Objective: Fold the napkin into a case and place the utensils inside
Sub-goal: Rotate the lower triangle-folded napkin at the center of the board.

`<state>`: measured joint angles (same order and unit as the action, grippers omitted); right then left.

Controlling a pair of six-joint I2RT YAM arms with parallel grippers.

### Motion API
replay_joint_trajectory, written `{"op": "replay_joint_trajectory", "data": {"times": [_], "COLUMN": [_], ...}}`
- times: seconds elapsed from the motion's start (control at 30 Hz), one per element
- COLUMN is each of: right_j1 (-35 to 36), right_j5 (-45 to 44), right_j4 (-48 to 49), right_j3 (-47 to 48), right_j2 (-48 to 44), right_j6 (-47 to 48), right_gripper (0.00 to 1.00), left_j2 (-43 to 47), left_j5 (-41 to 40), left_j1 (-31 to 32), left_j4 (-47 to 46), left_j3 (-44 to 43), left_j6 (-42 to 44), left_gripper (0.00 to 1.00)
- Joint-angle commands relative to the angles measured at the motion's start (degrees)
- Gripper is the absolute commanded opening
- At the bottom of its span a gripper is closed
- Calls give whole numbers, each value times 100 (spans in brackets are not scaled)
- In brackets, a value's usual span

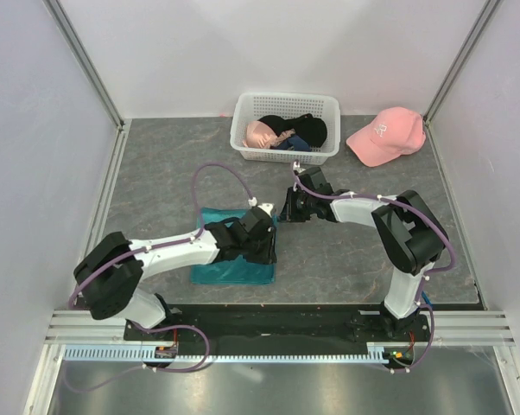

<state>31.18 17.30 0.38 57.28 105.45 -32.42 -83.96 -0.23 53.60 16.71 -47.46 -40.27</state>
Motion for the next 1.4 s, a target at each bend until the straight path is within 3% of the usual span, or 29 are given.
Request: {"op": "replay_joint_trajectory", "data": {"times": [0.0,0.17,0.53,1.07,1.37], "right_j1": [-77,-94,-103,-252,-279], "right_j5": [229,476,696,757,757], "right_j4": [225,506,735,911,955], "right_j3": [-15,-50,-67,-120,-77], "right_j2": [-139,-25,99,406,573], "right_j6": [-88,-264,-431,-519,-484], "right_gripper": [0,0,0,0,0], "left_j2": [-313,-524,-647,-639,-577], "left_j5": [-627,-988,-1243,-1199,-1172], "left_j1": [404,668,915,950,950], "left_j4": [42,377,658,658,632], "left_j3": [-351,-501,-448,-334,-220], "left_j6": [-376,-534,-824,-991,-1071], "left_gripper": [44,50,46,19,11]}}
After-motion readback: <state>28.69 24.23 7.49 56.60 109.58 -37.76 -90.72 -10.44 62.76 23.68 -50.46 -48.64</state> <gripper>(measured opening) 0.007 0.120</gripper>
